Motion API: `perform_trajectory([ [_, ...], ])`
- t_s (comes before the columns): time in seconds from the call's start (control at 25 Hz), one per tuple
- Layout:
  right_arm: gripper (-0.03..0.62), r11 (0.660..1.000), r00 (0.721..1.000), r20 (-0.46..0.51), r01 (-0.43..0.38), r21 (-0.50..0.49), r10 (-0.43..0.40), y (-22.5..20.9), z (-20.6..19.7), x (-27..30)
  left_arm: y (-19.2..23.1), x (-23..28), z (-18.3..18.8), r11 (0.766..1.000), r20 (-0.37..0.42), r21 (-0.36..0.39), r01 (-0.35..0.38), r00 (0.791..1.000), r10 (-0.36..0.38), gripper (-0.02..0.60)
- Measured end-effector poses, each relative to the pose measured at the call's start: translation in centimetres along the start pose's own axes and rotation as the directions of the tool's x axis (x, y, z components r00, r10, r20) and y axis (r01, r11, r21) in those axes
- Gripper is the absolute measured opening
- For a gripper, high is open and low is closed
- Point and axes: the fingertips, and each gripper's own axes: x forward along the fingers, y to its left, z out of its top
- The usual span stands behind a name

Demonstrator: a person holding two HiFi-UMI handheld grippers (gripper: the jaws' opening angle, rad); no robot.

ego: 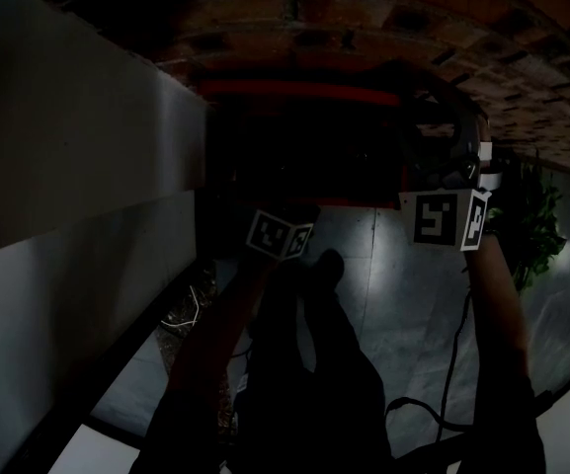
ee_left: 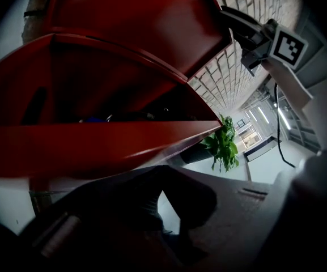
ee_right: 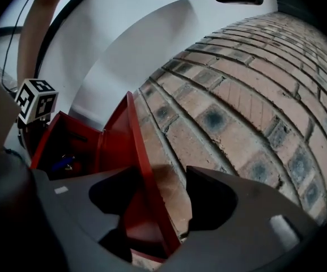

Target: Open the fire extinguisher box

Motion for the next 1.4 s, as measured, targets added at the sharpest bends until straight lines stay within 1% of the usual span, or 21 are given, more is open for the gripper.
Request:
perform_trajectory([
  [0.08,0.288,1.0,1.0,-0.007,0.009,0.004,-0.009,0.0,-0.1,-0.3,0.0,0.0,0.0,1.0,-0.005,-0.001,0.002,1.0,-0.002,-0.002],
  [0.16,0.273,0.999,0.999,-0.023,0.033,-0.003,-0.033,-0.3,-0.3,-0.1,-0.1,-0.1,-0.1,1.0,-0.008,-0.002,0.003,1.0,-0.003,-0.002],
  [0.28,0.271,0.997,0.994,-0.068,0.082,0.005,-0.081,-1.3,-1.3,0.4,-0.2,0.0,-0.1,1.0,-0.003,0.001,0.012,1.0,-0.012,-0.002],
  [0.4,0.216,0.991,0.983,-0.13,0.133,0.014,-0.13,-2.4,-3.4,0.7,-0.1,0.0,0.0,1.0,0.003,0.005,0.016,1.0,-0.016,-0.002],
  [0.48,0.213,0.989,0.979,-0.142,0.15,0.01,-0.147,-2.8,-4.3,0.8,-0.1,0.0,-0.1,1.0,0.002,0.004,0.018,1.0,-0.018,-0.002],
  [0.6,0.206,0.989,0.979,-0.142,0.147,0.016,-0.144,-2.8,-4.5,0.7,-0.1,0.1,-0.1,1.0,0.0,0.001,0.023,1.0,-0.023,-0.002],
  [0.72,0.207,0.991,0.981,-0.155,0.123,0.056,-0.113,-2.4,-5.0,0.4,-0.2,0.1,-0.1,1.0,-0.004,-0.007,0.022,1.0,-0.022,-0.002],
  [0.76,0.218,0.991,0.982,-0.162,0.114,0.073,-0.101,-2.4,-5.4,0.3,-0.2,0.1,-0.1,1.0,-0.005,-0.009,0.023,1.0,-0.023,-0.002],
  [0.8,0.244,0.99,0.981,-0.17,0.11,0.086,-0.094,-2.4,-5.8,0.1,-0.2,0.1,-0.1,1.0,-0.006,-0.009,0.022,1.0,-0.022,-0.002],
  [1.0,0.241,0.983,0.975,-0.186,0.143,0.117,-0.12,-3.2,-6.9,-1.3,-0.1,0.3,-0.1,1.0,-0.006,-0.01,0.018,1.0,-0.018,-0.002],
  [1.12,0.241,0.98,0.983,-0.159,0.119,0.161,-0.093,-2.4,-6.4,-2.3,-0.2,0.4,0.0,1.0,-0.011,-0.019,0.016,1.0,-0.016,-0.002],
  [1.24,0.241,0.96,0.993,-0.115,0.055,0.274,-0.024,-0.9,-5.4,-3.2,-0.2,0.3,-0.1,0.999,-0.017,-0.031,0.012,1.0,-0.013,-0.002],
  [1.32,0.213,0.941,0.997,-0.073,-0.004,0.34,0.031,0.1,-4.4,-3.3,-0.1,0.2,-0.2,0.999,-0.018,-0.032,0.004,1.0,-0.004,-0.002],
  [1.4,0.178,0.933,0.996,-0.049,-0.048,0.358,0.069,0.8,-3.6,-3.4,0.1,0.1,-0.2,1.0,-0.016,-0.03,-0.003,1.0,0.003,-0.002],
])
